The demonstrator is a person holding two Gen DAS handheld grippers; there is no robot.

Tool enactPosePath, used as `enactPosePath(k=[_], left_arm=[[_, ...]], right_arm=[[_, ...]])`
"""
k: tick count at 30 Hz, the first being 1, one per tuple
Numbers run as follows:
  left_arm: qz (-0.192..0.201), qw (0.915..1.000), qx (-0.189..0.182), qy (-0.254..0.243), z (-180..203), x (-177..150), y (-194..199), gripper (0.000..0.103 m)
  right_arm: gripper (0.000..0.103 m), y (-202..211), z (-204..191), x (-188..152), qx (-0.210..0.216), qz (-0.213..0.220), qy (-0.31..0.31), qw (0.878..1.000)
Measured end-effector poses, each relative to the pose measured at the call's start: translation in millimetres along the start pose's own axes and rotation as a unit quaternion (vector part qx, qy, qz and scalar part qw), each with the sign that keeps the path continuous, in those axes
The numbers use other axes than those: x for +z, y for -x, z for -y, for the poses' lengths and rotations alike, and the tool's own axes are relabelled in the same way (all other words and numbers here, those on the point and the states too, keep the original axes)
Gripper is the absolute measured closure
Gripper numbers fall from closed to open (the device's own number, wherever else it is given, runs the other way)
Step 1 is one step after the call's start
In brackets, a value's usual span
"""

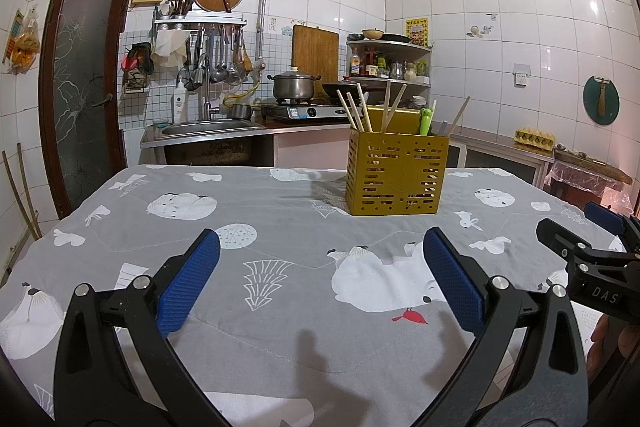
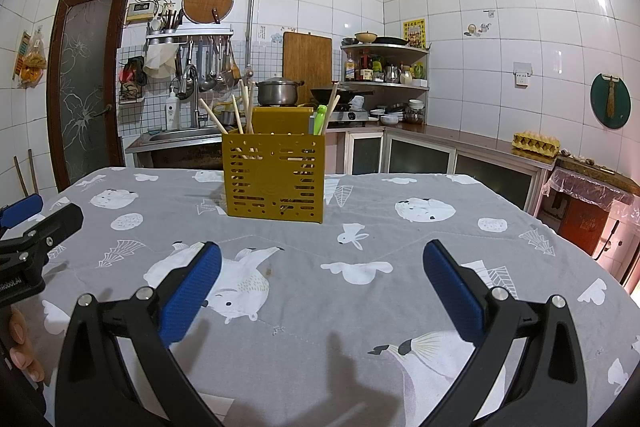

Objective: Organize utensils

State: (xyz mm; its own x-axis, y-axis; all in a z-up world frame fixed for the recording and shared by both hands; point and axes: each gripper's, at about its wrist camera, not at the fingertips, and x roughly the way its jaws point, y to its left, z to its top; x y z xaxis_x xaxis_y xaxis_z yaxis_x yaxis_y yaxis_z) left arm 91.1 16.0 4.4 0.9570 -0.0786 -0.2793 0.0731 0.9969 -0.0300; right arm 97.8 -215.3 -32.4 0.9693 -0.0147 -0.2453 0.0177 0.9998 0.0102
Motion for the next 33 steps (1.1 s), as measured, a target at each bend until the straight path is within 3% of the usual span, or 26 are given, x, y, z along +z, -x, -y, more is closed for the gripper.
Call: enactPosePath(k=[33], left_arm=[[0.0,1.0,-0.005,0.0,-2.4,0.4,-1.0,0.005]], right_arm=[[0.004,0.0,-0.4,-0.6,0.0,0.0,0.0,1.0]])
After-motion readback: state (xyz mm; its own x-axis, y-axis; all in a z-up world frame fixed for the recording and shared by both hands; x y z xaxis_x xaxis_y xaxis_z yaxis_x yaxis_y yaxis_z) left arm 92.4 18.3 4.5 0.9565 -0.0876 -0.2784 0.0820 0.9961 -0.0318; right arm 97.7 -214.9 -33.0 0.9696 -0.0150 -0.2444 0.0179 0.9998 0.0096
